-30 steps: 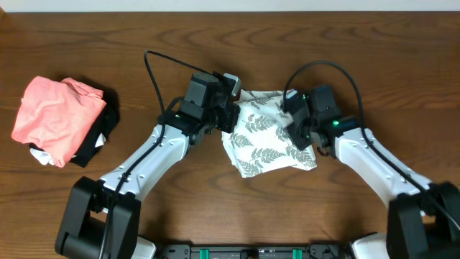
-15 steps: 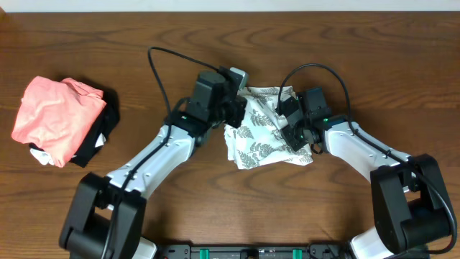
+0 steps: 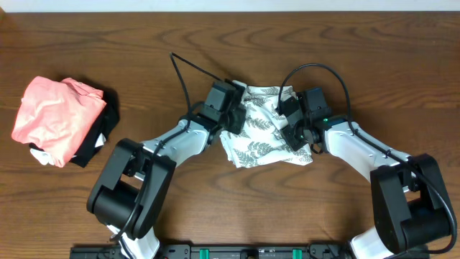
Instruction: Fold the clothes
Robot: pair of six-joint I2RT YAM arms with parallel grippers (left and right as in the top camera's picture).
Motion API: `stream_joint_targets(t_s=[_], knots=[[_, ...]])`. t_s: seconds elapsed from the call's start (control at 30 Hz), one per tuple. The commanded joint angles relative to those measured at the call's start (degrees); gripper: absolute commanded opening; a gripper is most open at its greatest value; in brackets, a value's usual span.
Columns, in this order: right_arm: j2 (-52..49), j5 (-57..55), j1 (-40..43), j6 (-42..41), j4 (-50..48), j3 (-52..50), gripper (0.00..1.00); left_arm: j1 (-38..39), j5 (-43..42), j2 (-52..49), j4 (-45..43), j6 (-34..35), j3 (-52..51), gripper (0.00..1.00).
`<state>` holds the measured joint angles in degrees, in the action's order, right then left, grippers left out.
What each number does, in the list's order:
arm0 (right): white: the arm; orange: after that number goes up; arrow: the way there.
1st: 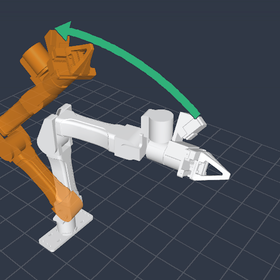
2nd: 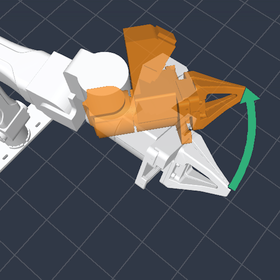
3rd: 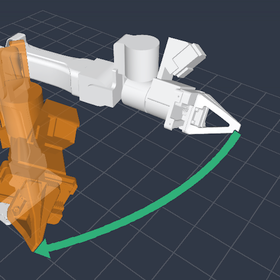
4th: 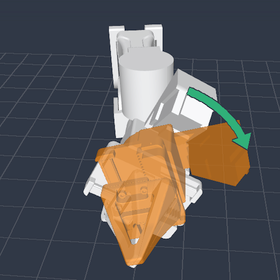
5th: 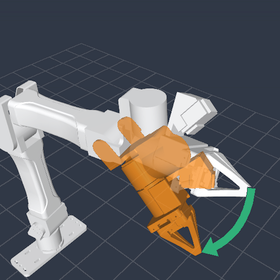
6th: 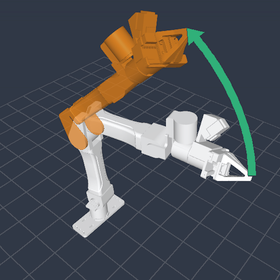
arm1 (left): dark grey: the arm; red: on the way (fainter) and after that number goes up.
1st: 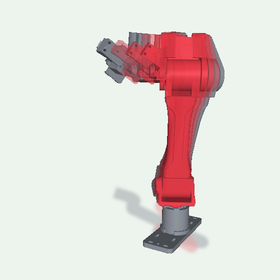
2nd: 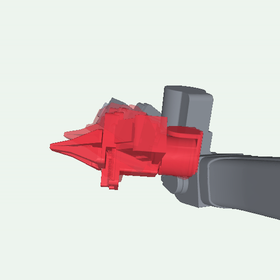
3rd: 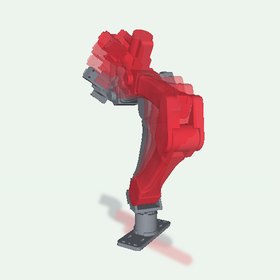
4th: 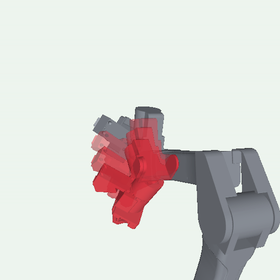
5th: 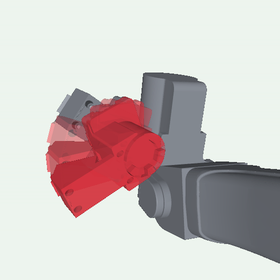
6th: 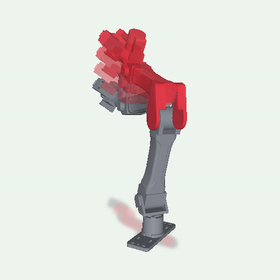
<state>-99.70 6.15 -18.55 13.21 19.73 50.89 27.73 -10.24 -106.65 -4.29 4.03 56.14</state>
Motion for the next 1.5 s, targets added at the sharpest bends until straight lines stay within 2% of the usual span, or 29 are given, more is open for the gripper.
stream_joint_targets(t_s=[0.0, 0.23, 0.5, 0.7, 0.77, 0.8, 0.83, 0.87, 1.07, 1.3, 1.47], knots=[[-5.86, -5.14, 0.98, -5.33, 1.4, -3.98, 0.46, -1.57, 1.97, -0.39, 1.01, -0.98, 0.87, 0.06], [-5.73, -12.79, 2.69, -17.46, 3.72, -3.93, 0.47, -1.66, 1.95, -0.39, 1.88, -0.96, 0.87, 0.06], [-5.51, -12.79, 2.73, -17.49, 3.26, -3.8, 0.48, -1.66, 1.92, -0.39, 2.12, -0.96, 0.87, 0.06], [4.04, -12.74, 2.71, -17.44, 6.32, 2.1, 0.5, -1.66, 1.92, -0.39, 2.1, -0.96, 0.87, 0.06], [8.33, -11.47, 2.73, -16.85, 6.47, 4.26, 0.44, -1.66, 1.92, -0.39, 2.1, -0.94, 0.87, 0.06], [10.19, -9.6, 2.73, -15.78, 6.23, 5.09, 0.33, -1.66, 1.92, -0.39, 2.1, -0.96, 0.87, 0.06], [11.5, -7.1, 2.73, -14.51, 5.62, 5.7, 0.08, -1.66, 1.92, -0.39, 2.12, -0.96, 0.87, 0.06], [12.92, -2.84, 2.78, -13.22, 4.83, 6.36, 0.01, -1.66, 1.92, -0.39, 2.1, -0.96, 0.87, 0.06], [11.76, 24.9, 2.75, -13.81, 1.31, 6.95, 0.01, -1.66, 1.92, -0.39, 2.1, -0.94, 0.87, 0.06], [3.02, 27.41, 2.73, -13.77, -0.42, 6.95, 0.01, -1.66, 1.92, -0.39, 2.1, -0.94, 0.87, 0.06], [-3.04, 29.62, 2.73, -13.88, -8.0, 6.95, 0.01, -1.62, 1.9, -0.39, 2.12, -0.92, 0.87, 0.06]])
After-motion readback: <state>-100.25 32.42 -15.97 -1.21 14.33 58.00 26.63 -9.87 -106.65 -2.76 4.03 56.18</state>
